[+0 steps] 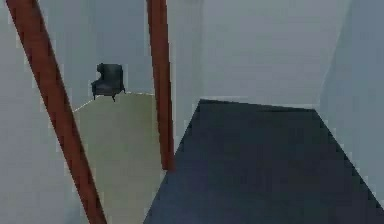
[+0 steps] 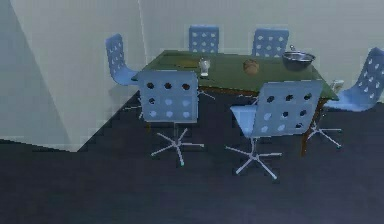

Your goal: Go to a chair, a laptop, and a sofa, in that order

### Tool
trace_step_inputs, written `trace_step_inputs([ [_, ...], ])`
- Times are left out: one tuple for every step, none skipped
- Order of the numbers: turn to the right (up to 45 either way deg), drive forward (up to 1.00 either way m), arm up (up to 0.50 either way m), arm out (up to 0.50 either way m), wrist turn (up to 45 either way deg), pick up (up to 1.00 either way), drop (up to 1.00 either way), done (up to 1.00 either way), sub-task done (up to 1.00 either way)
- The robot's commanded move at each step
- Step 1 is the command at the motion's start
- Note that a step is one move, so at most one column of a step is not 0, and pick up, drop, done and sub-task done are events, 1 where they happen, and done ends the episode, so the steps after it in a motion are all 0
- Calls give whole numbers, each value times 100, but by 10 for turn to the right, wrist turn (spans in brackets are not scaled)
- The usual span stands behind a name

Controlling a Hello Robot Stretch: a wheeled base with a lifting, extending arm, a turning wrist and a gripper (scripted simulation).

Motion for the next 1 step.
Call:
trace_step_inputs([
  [0, 100, 0, 0, 0, 0, 0, 0, 0],
])
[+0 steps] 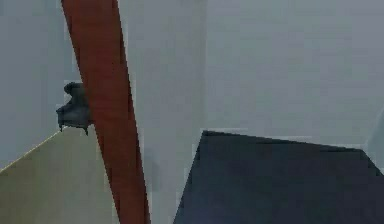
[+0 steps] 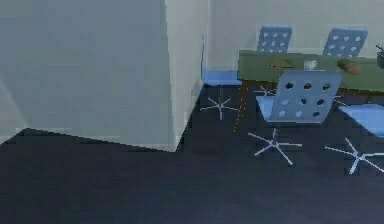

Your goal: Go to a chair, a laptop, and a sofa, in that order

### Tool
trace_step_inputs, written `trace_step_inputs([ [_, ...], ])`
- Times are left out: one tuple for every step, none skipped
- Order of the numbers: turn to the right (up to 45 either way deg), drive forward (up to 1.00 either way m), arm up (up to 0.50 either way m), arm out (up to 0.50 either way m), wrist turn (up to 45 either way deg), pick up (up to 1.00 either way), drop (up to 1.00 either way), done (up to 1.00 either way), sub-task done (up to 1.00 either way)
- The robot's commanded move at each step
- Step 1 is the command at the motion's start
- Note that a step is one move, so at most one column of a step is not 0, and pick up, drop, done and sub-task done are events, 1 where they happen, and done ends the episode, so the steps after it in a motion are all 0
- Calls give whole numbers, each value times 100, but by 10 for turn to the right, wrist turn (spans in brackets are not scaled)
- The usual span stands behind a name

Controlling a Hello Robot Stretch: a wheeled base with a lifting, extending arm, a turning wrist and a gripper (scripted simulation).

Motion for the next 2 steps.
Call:
trace_step_inputs([
  [-450, 0, 0, 0, 0, 0, 0, 0, 0],
  [-240, 0, 0, 0, 0, 0, 0, 0, 0],
])
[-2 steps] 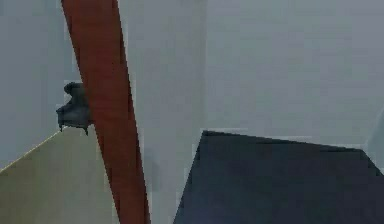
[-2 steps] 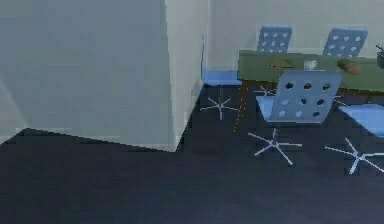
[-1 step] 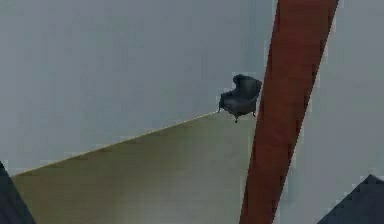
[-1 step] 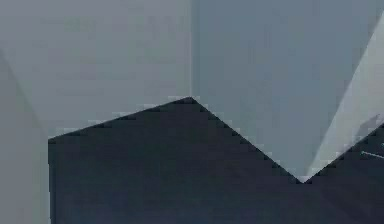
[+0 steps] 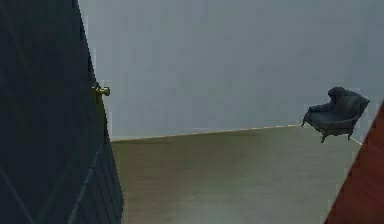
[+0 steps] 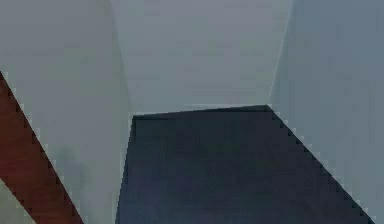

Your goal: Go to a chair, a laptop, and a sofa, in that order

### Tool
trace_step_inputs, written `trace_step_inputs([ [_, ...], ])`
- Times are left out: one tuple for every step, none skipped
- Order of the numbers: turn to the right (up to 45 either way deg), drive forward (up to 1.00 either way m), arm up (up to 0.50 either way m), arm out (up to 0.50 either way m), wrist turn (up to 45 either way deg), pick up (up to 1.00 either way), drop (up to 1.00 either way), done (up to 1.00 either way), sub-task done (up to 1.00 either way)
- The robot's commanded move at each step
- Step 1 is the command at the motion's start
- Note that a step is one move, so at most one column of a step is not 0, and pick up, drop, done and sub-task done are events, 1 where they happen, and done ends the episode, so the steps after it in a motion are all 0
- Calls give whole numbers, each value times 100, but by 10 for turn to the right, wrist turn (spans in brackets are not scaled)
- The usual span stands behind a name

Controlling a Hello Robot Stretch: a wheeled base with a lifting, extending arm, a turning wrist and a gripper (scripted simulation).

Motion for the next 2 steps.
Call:
trace_step_inputs([
  [0, 10, 0, 0, 0, 0, 0, 0, 0],
  [-30, 0, 0, 0, 0, 0, 0, 0, 0],
])
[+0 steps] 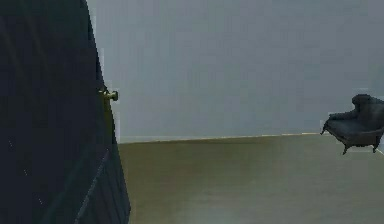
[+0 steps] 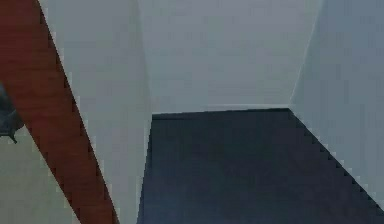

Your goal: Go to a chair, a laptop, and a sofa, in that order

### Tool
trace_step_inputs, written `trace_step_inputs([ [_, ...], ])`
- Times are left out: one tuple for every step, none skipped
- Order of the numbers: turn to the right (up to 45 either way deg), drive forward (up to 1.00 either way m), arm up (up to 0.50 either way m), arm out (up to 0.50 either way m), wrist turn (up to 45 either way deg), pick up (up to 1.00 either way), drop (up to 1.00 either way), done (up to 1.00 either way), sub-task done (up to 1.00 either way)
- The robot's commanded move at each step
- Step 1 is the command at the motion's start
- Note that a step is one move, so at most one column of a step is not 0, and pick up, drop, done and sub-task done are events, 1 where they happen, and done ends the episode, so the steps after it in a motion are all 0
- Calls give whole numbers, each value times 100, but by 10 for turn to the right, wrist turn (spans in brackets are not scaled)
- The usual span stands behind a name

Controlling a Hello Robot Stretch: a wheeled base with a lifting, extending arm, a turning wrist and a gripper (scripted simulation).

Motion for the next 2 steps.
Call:
trace_step_inputs([
  [0, 100, 0, 0, 0, 0, 0, 0, 0],
  [-60, 0, 0, 0, 0, 0, 0, 0, 0],
])
